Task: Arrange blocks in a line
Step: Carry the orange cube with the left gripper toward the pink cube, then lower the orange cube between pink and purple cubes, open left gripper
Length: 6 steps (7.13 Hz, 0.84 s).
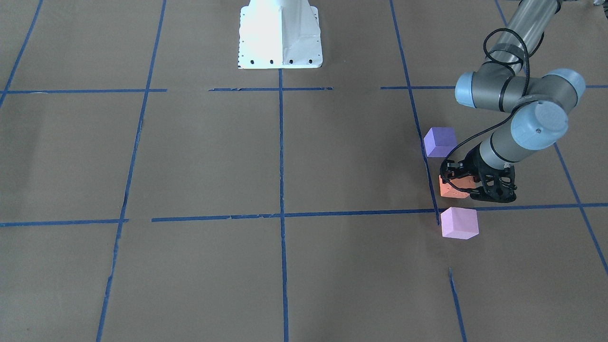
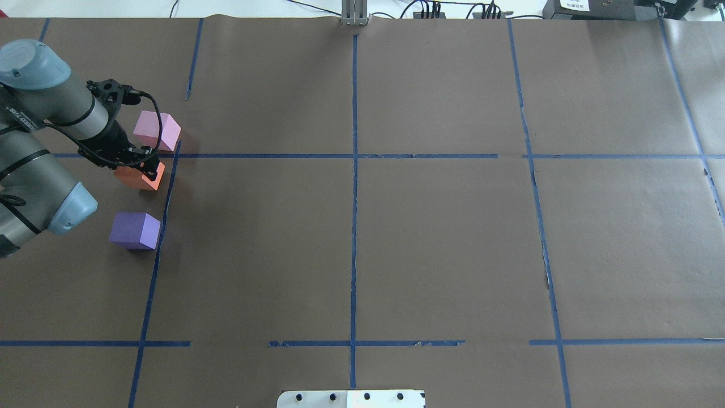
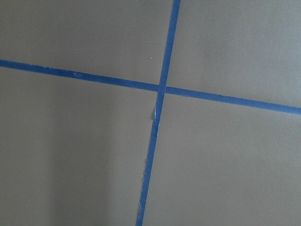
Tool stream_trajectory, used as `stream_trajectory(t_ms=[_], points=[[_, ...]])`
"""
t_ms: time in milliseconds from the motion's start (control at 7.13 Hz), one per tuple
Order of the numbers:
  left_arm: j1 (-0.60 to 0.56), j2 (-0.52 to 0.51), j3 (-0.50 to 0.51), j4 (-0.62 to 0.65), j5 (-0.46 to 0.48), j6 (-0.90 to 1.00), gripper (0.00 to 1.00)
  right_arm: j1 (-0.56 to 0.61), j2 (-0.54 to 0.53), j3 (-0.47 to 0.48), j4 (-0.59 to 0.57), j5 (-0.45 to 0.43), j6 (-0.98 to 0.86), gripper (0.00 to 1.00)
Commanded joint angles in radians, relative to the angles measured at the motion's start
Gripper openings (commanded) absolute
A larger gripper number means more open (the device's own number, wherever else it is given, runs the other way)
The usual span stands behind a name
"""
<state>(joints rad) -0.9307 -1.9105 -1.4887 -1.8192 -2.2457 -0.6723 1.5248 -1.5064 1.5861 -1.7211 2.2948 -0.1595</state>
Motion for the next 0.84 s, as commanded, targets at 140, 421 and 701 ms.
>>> stream_trajectory(t_ms=[140,421,701], points=[[0.010,-0.005,0.018,-0.012,-0.012,-0.021,0.28,0.000,0.000,0.000,0.000,0.000,0.000,1.00],[0.015,-0.009,0.022,-0.012,-0.012,-0.021,0.28,0.000,0.000,0.000,0.000,0.000,0.000,1.00],[0.016,-0.009,0.022,-0.014,-0.012,-0.021,0.42,0.000,0.000,0.000,0.000,0.000,0.000,1.00]])
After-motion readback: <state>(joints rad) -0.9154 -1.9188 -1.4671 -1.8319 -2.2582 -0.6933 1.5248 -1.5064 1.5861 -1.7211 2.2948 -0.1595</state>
